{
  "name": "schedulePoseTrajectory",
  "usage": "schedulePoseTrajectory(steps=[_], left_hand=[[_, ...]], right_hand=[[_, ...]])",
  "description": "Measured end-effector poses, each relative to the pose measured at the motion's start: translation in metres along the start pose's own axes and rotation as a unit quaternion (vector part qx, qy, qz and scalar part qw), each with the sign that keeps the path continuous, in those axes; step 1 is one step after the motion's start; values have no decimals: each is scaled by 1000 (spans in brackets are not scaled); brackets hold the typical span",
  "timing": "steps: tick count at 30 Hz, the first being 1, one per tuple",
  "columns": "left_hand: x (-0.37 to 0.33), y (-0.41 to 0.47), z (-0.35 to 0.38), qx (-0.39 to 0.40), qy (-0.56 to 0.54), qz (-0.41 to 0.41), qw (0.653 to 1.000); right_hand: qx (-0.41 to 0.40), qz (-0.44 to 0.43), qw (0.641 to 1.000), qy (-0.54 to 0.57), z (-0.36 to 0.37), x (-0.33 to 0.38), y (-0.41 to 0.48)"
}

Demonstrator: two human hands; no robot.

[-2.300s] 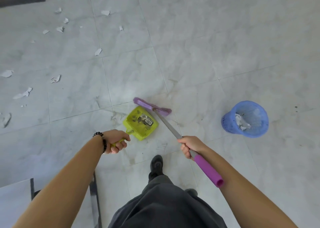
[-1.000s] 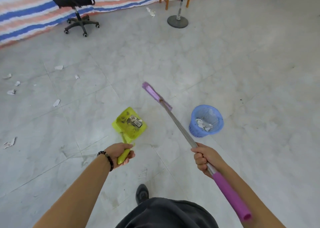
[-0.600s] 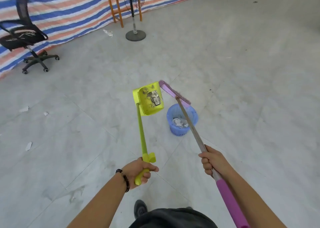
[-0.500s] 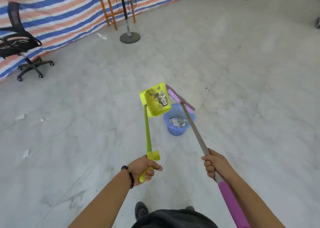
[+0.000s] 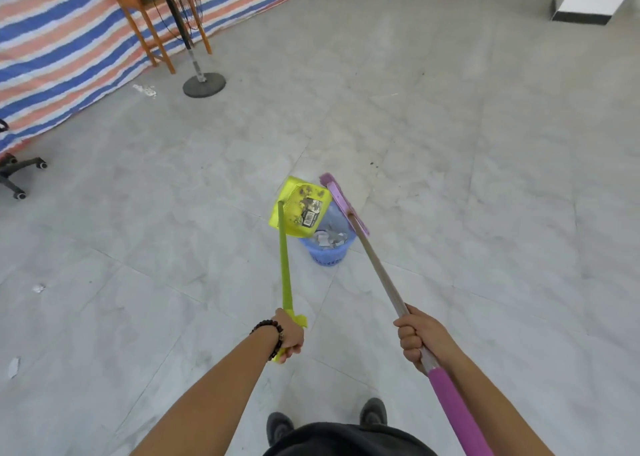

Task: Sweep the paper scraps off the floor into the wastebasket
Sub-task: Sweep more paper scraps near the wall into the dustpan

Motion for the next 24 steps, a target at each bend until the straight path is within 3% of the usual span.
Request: schedulePoseTrajectory(steps=[10, 12, 14, 20, 24], left_hand=[[13, 15, 0, -57, 22, -19, 998], [7, 16, -11, -102, 53, 14, 993], [-1, 15, -14, -91, 71, 33, 993], [-21, -9, -11, 47, -166, 53, 984], [-27, -42, -55, -11, -326, 109, 939]], right_hand=[[9, -14, 999, 50, -8, 9, -16], [10, -17, 999, 49, -8, 9, -20], [9, -27, 999, 39, -8, 10, -23], [19, -64, 995, -70, 7, 12, -27], [64, -85, 983, -148, 35, 16, -19]])
Point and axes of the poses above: each hand's wrist, its own y-axis towards the middle knuckle, its own z-axis out of the palm, x = y × z, the point moved 10 cm from there along y, towards the middle knuckle
